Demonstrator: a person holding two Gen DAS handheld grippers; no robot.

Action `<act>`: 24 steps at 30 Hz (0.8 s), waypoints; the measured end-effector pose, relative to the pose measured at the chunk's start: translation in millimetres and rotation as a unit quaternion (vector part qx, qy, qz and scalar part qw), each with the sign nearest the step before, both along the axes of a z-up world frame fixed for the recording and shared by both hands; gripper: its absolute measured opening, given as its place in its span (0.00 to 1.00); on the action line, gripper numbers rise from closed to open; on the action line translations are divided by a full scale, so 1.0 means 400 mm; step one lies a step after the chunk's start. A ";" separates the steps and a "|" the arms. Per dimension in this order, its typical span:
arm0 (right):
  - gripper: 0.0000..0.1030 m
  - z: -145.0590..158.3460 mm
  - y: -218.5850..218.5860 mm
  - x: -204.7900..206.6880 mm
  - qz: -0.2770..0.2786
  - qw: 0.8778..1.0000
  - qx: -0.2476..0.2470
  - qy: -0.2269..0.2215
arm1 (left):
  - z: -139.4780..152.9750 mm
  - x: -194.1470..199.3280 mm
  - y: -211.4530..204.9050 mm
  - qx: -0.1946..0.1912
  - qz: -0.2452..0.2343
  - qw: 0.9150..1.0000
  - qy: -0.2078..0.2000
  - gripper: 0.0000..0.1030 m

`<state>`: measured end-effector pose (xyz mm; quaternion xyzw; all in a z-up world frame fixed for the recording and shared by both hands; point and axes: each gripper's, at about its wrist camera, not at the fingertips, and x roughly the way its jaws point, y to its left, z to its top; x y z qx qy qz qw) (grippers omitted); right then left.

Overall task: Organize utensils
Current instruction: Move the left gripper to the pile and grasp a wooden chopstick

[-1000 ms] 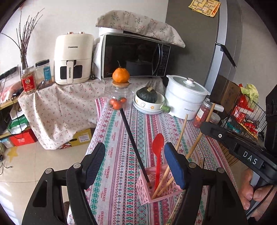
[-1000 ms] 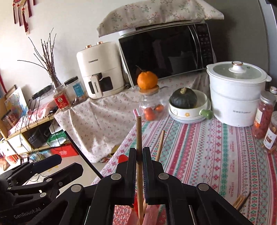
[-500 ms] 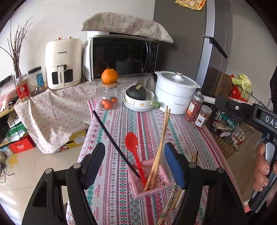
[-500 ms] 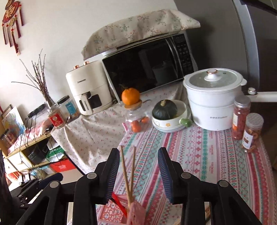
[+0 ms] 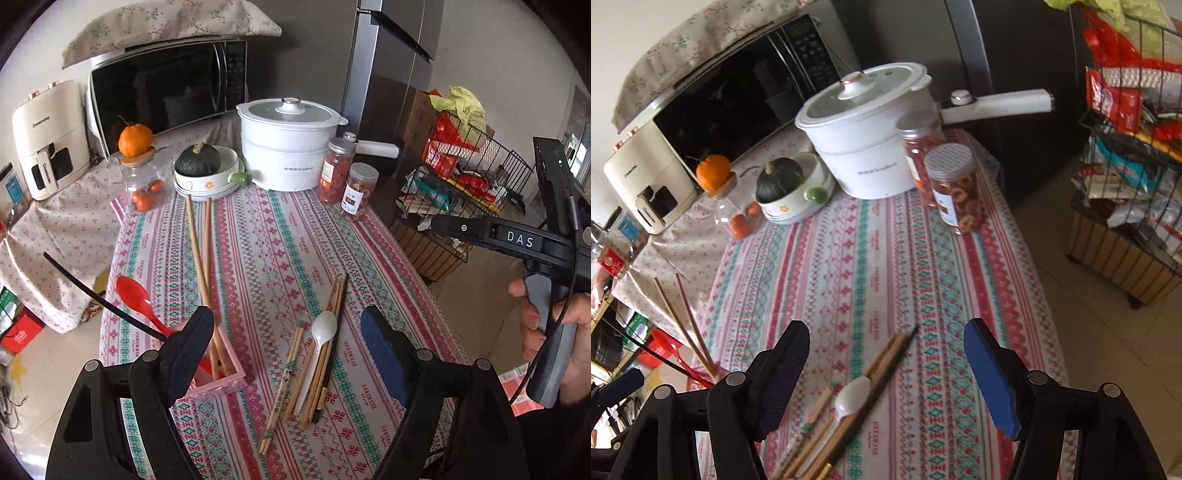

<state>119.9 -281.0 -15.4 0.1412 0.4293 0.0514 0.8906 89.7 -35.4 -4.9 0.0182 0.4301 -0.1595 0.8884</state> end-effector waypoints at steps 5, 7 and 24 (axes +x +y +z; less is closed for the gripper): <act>0.77 -0.057 -0.035 0.011 -0.002 0.999 -0.028 0.046 | -0.053 0.047 -0.107 0.026 -0.021 0.998 0.047 0.81; 0.77 -0.078 -0.044 0.014 -0.004 0.997 -0.034 0.062 | -0.087 0.075 -0.143 0.048 -0.021 0.996 0.067 0.81; 0.77 -0.160 -0.103 0.044 -0.021 0.990 -0.057 0.128 | -0.414 0.345 -0.298 0.074 -0.035 0.975 0.208 0.18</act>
